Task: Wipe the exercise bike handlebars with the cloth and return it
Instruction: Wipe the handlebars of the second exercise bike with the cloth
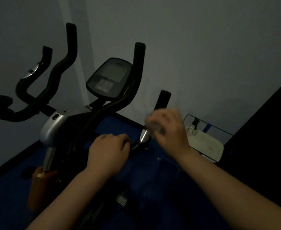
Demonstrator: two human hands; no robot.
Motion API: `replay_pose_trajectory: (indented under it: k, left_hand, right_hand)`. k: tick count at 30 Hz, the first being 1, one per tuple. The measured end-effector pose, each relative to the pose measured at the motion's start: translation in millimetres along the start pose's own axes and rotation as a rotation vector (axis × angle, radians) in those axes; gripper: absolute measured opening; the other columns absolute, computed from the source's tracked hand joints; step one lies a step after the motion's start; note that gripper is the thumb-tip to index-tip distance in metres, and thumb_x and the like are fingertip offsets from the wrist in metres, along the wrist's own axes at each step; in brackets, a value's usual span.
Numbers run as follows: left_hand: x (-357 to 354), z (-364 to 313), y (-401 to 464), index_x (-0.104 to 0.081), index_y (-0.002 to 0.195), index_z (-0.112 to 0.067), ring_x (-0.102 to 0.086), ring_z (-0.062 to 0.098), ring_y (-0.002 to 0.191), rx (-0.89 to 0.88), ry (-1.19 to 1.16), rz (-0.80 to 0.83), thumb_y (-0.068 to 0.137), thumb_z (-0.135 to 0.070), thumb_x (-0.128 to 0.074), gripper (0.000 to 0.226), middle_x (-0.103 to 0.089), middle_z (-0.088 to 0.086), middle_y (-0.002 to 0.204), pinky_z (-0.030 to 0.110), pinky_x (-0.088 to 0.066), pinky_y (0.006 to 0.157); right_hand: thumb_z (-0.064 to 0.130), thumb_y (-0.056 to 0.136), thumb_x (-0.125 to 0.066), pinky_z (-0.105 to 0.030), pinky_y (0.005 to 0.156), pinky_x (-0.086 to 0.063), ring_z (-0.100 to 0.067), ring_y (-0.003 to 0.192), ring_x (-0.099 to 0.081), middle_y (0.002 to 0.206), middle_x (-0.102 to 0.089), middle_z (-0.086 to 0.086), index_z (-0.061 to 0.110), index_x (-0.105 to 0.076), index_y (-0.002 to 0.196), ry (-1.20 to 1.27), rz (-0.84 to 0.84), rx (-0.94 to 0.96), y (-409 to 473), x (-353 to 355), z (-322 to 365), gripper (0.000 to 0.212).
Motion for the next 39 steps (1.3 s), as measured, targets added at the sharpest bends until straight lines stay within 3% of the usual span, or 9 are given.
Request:
replay_pose_trajectory:
  k: [3,9,14,22,24,27,31,35,39]
  left_hand:
    - [-2,1,-3,-0.063,0.096,-0.032,-0.058,0.018,0.086,0.016,-0.008,-0.001,0.094,-0.035,-0.041,0.023,-0.066,-0.003,0.083,0.027,-0.018,0.066]
    - [-3,3,-1,-0.062,0.093,-0.031,-0.059,0.015,0.088,0.0,-0.017,-0.021,0.094,-0.037,-0.041,0.022,-0.065,-0.003,0.082,0.027,-0.028,0.075]
    - [-3,1,-3,-0.063,0.092,-0.032,-0.058,0.014,0.088,0.017,-0.026,-0.02,0.094,-0.038,-0.042,0.022,-0.064,-0.003,0.081,0.025,-0.024,0.072]
    - [-5,1,0,-0.056,0.079,-0.033,-0.055,0.01,0.076,0.05,-0.018,-0.016,0.093,-0.039,-0.042,0.021,-0.045,-0.009,0.062,0.024,-0.022,0.071]
    - [-6,3,1,-0.053,0.076,-0.031,-0.053,0.012,0.071,0.053,-0.006,-0.007,0.093,-0.038,-0.042,0.022,-0.044,-0.008,0.061,0.025,-0.021,0.071]
    - [-5,3,3,-0.052,0.076,-0.032,-0.05,0.011,0.069,0.047,-0.014,-0.008,0.093,-0.038,-0.041,0.021,-0.047,-0.009,0.063,0.025,-0.021,0.071]
    - [-4,2,1,-0.056,0.08,-0.032,-0.056,0.012,0.076,0.059,-0.024,-0.005,0.093,-0.038,-0.041,0.021,-0.048,-0.009,0.065,0.024,-0.023,0.072]
    - [0,1,1,-0.059,0.082,-0.029,-0.058,0.015,0.078,0.082,-0.026,-0.013,0.092,-0.038,-0.042,0.021,-0.057,-0.006,0.069,0.024,-0.021,0.069]
    - [6,2,-5,-0.065,0.09,-0.028,-0.061,0.016,0.079,0.147,-0.223,-0.087,0.089,-0.03,-0.051,0.014,-0.067,-0.005,0.078,0.031,-0.04,0.066]
  right_hand:
    - [0.008,0.079,-0.069,-0.022,0.081,-0.04,-0.026,0.094,-0.049,0.099,-0.061,-0.008,0.01,-0.07,0.095,0.04,-0.132,-0.236,-8,-12,5,0.016]
    - [0.005,0.075,-0.074,-0.04,0.077,-0.045,-0.03,0.092,-0.054,0.101,-0.066,-0.008,0.014,-0.073,0.096,-0.04,-0.135,-0.064,2,-12,-18,0.023]
    - [0.005,0.077,-0.07,-0.036,0.074,-0.044,-0.026,0.092,-0.046,0.098,-0.067,-0.012,0.01,-0.073,0.092,-0.251,-0.093,0.172,64,7,-52,0.017]
    - [0.03,0.093,-0.056,-0.014,0.075,-0.048,-0.006,0.09,-0.056,0.105,-0.056,-0.003,0.026,-0.054,0.095,0.431,-0.621,-0.905,35,-19,-18,0.005]
    - [0.03,0.091,-0.058,-0.004,0.074,-0.043,0.006,0.089,-0.051,0.103,-0.048,0.009,0.038,-0.052,0.092,0.383,-0.612,-0.841,7,-36,22,0.01]
    - [0.029,0.086,-0.06,-0.001,0.08,-0.036,-0.008,0.098,-0.05,0.104,-0.043,0.008,0.032,-0.058,0.096,0.315,-0.458,-0.624,7,-38,27,0.01]
    - [0.018,0.082,-0.069,-0.031,0.089,-0.043,-0.028,0.103,-0.05,0.102,-0.059,-0.007,0.015,-0.069,0.092,-0.043,-0.193,-0.318,27,-21,-6,0.011]
    - [0.029,0.09,-0.056,-0.048,0.116,-0.015,-0.023,0.117,-0.054,0.108,-0.066,-0.006,0.015,-0.071,0.093,-0.087,0.106,0.082,19,-14,-11,0.022]
    - [0.02,0.091,-0.055,-0.05,0.113,-0.025,-0.022,0.088,-0.063,0.089,-0.068,-0.007,0.012,-0.073,0.09,-0.06,0.071,-0.017,28,-5,-7,0.02]
Point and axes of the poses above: each hand's wrist, its own y-axis towards the middle knuckle, its own x-axis out of the back of the hand, z = x × y, the point moved 2 cm from there along y, towards the middle knuckle
